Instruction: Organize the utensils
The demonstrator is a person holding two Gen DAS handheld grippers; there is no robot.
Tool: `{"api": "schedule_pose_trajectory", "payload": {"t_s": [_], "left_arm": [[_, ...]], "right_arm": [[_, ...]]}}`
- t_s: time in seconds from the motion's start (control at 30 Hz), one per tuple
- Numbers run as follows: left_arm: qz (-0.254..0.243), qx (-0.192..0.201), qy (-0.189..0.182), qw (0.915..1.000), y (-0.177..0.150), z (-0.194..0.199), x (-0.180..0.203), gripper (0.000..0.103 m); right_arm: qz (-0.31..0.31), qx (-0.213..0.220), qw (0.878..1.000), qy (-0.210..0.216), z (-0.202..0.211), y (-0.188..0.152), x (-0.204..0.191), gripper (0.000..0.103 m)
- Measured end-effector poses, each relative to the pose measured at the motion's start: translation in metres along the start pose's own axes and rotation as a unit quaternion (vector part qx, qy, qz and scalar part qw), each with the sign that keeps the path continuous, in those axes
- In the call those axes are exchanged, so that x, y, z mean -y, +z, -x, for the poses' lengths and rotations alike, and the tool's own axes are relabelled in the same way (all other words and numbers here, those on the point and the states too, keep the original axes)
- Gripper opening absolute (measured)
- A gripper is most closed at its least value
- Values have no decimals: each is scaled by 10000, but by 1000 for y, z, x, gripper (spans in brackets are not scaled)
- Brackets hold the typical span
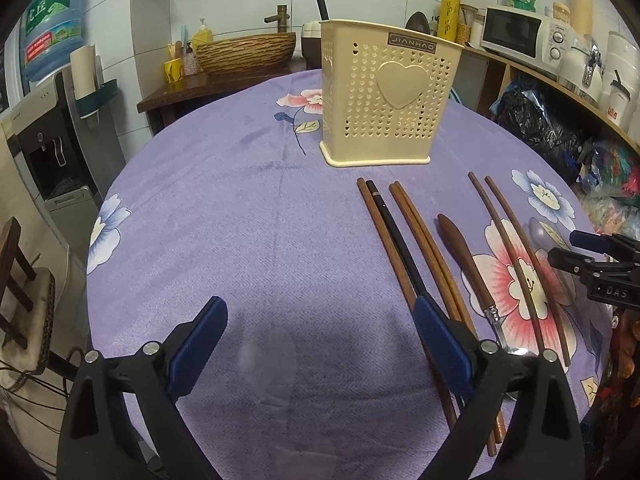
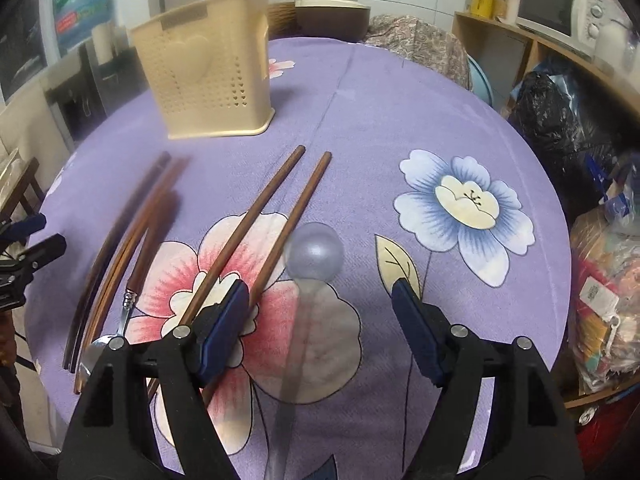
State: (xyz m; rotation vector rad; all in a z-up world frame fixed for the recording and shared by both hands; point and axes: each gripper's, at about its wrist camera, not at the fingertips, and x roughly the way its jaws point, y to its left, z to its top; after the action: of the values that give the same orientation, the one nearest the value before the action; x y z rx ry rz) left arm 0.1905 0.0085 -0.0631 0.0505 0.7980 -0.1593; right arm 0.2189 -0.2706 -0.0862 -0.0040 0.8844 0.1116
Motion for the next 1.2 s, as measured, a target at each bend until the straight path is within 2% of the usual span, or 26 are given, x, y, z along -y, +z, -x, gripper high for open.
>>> {"api": "schedule_pose_trajectory", "payload": {"t_s": [0.17,0.3,0.4,0.5,0.8,1.03,1.13,1.2], "left_arm": [[-96,-129,-211,9996,-1,-5,13,73],[-229,-222,-338,9989,-3,-8,26,64],[-428,-290,-198,9985,-5,-13,38,58],[-412,-346,-98,9985,-7,-17,41,52],[-473,-436,61,9979,-3,-23,44,51],[-615,-473,195,9968,23,-48,31,51],[-355,-593,31,9976,35,-56,13,46],[-369,-620,67,9974,40,-60,9,41]], "right_arm": [[-401,-95,9991,70,-3,-10,12,74],[-477,-76,9988,106,-2,-17,9,74],[-479,-65,9988,90,-3,-17,6,74],[-484,-52,9988,100,-3,-17,4,74],[-481,-17,9988,35,-4,-18,1,77],[-448,-42,9990,-10,-6,-16,2,77],[-368,-79,9993,-68,-9,-13,1,77],[-318,-115,9994,-124,-12,-10,-1,77]]}}
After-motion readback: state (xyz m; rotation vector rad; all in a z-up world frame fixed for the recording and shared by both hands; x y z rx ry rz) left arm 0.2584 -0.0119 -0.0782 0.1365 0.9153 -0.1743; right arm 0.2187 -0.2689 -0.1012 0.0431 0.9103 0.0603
